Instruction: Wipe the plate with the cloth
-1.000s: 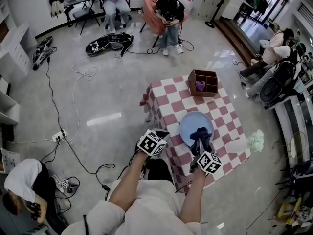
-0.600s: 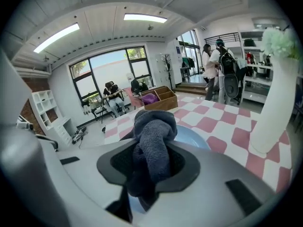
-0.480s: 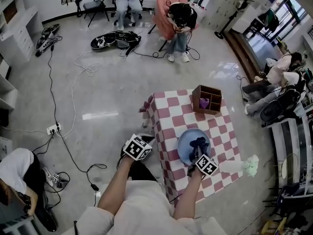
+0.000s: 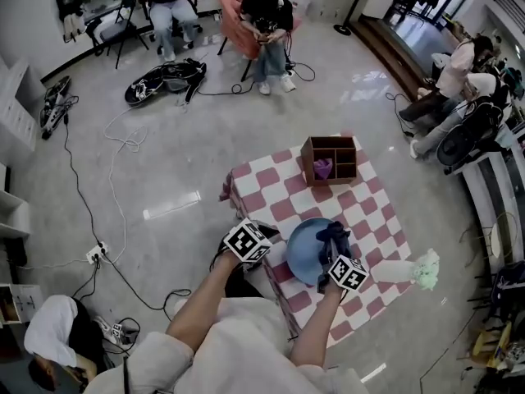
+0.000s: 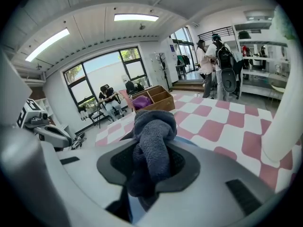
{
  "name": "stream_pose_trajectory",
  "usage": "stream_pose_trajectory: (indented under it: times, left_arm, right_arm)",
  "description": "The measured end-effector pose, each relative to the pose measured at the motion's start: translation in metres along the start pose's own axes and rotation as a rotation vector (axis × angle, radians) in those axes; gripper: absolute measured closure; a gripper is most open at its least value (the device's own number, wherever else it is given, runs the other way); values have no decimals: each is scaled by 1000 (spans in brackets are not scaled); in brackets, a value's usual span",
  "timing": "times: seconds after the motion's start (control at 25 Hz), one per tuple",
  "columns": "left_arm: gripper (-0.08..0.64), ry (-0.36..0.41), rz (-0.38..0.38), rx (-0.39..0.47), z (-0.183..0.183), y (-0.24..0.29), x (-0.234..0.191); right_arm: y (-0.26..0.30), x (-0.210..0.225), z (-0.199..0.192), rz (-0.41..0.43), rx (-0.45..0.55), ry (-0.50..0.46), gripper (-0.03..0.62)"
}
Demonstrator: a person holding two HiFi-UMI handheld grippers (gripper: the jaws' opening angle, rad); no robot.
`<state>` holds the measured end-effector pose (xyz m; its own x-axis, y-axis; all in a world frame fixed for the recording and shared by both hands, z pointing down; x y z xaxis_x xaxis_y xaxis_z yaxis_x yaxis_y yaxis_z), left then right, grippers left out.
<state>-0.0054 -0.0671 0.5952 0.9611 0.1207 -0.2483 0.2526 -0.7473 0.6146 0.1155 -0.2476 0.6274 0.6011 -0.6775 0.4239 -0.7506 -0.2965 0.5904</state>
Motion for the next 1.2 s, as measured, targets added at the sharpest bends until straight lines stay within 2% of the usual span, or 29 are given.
stream_pose_trajectory:
  times: [0.2, 0.44, 0.6, 0.84, 0.96, 1.2]
  left_arm:
    - [551, 52, -99, -69, 21, 45, -14]
    - [551, 9, -230, -114, -2, 87, -37]
    - [551, 4, -301, -138, -2, 122, -32]
    - [547, -64, -340, -134, 11, 153, -51]
    - [494, -79, -367, -141, 17, 165, -52]
    - [479, -20, -387, -155, 32, 174, -60]
  right_arm:
    - [24, 12, 10, 0, 2, 40, 476]
    - [38, 2, -26, -25, -12, 72, 476]
    - [28, 6, -38, -21, -59, 32, 476]
    - [30, 13, -40, -50, -99, -34, 476]
    - [31, 20, -42, -65, -114, -27, 476]
    - [32, 13, -48, -83, -129, -40, 476]
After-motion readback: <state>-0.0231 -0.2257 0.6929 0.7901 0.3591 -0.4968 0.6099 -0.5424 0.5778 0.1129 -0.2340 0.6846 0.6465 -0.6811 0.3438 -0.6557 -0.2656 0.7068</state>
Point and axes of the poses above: the fingertips, and each gripper's own axes: y forward along the fingers, x to its right, z out of its top, the point moved 2 cm from there along -y, backward along the fingers, and after that the axes turned 10 degrees about y, right-handed, at the moved point
